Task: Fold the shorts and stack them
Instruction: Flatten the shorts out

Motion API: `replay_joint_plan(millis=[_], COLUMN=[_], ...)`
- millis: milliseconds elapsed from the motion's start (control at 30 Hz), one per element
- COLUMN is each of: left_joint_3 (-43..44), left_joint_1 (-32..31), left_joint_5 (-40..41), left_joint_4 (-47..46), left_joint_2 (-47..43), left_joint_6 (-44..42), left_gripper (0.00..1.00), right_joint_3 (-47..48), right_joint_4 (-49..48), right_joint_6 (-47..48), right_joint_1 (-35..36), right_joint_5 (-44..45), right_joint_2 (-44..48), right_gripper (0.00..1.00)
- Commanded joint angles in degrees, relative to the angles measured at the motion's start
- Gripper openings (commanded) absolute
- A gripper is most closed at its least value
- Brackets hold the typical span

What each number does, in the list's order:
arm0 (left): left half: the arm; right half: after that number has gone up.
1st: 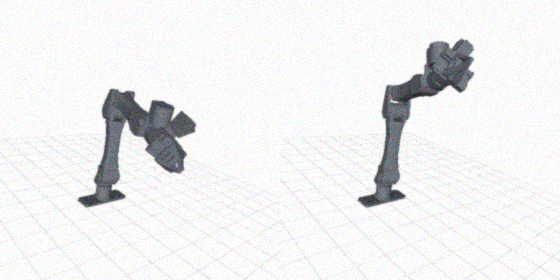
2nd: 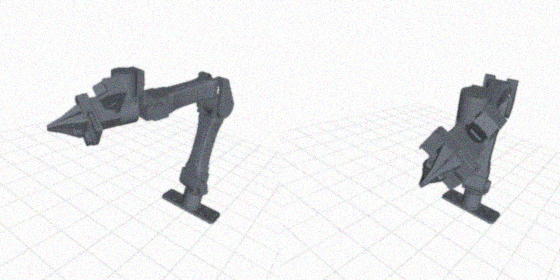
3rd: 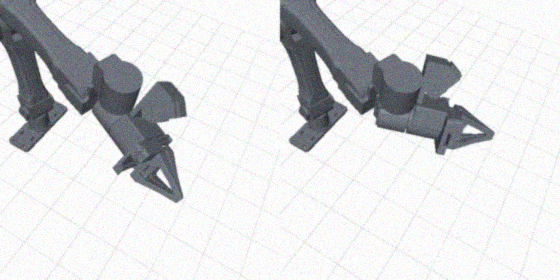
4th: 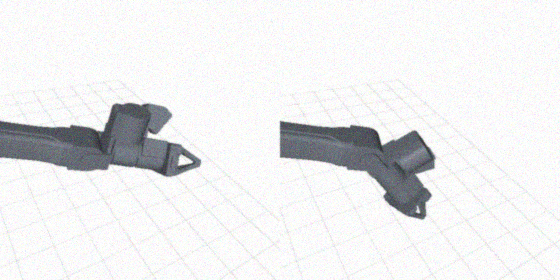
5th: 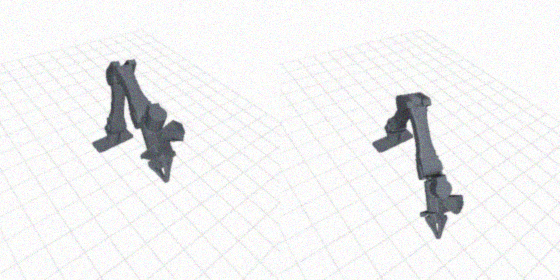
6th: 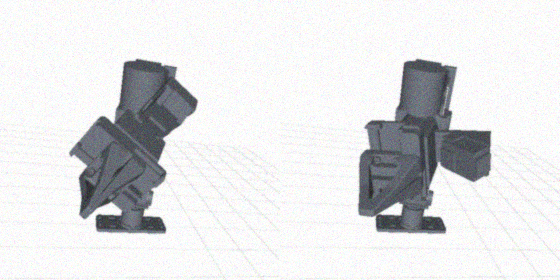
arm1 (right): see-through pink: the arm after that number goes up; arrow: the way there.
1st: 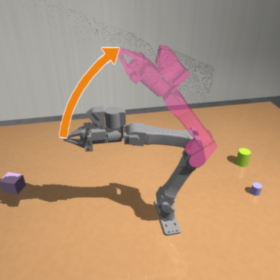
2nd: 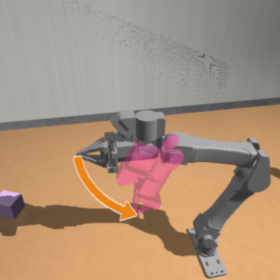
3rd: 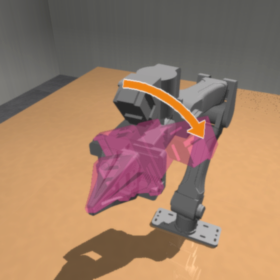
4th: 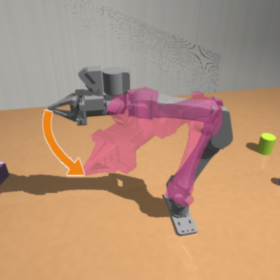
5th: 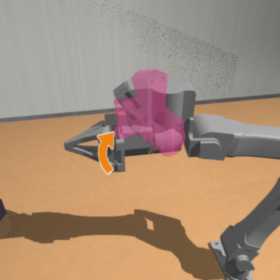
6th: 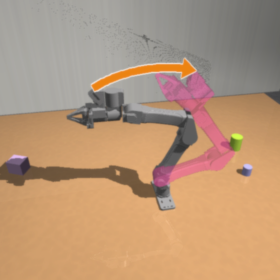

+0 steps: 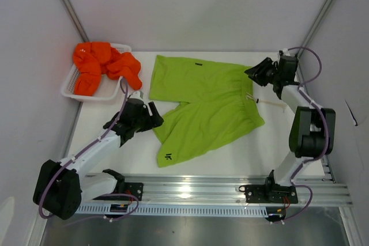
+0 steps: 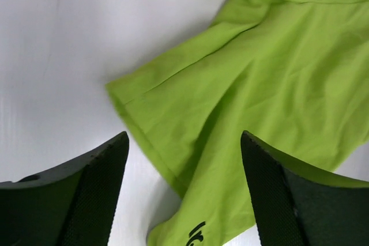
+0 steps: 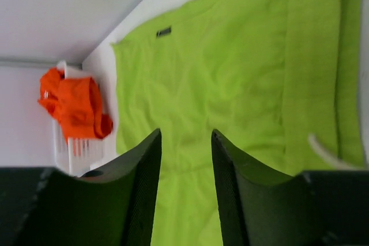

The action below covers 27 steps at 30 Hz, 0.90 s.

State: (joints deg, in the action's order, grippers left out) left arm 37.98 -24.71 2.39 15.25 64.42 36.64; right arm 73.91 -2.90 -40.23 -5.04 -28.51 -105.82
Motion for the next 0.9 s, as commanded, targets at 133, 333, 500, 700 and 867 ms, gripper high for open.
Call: replay_joint_plan(millis=[133,333,500,700,867], left_joint_3=[-8.8,-8.8,-8.7,-8.2,-8.2], left_joint_1=[6.0,7.8,8.4,8.4,8.4], left_joint_5=[-5.7,-6.2,-7.7,-8.6,-6.1], left_joint_4=[-7.0,-10.5,-13.8,-14.9,-16.6], left_joint_2=[-2.9,0.8,4.4,8.0,9.8], left_joint_6=[4.1,3.4,4.3,5.3,5.5], left_gripper=[0.68,0.62,0.51,0.45,0.43], right_joint_3=[-20.8,-28.4,-32.2,-36.2,-37.9], right_joint_4=[-4.7,-3.7,-6.5,-11.5,-14.2], right_joint_6=[-0.5,1.5,3.1,4.7,5.3], right_joint_1=[7.0,18.6,25.6,28.4,29.4], right_joint_5=[6.4,11.0,13.1,11.1,9.2], right_joint_2=[18.6,25.1,25.3,24.0,23.7], right_gripper=[0.37,0.36,0.34,0.32,0.32])
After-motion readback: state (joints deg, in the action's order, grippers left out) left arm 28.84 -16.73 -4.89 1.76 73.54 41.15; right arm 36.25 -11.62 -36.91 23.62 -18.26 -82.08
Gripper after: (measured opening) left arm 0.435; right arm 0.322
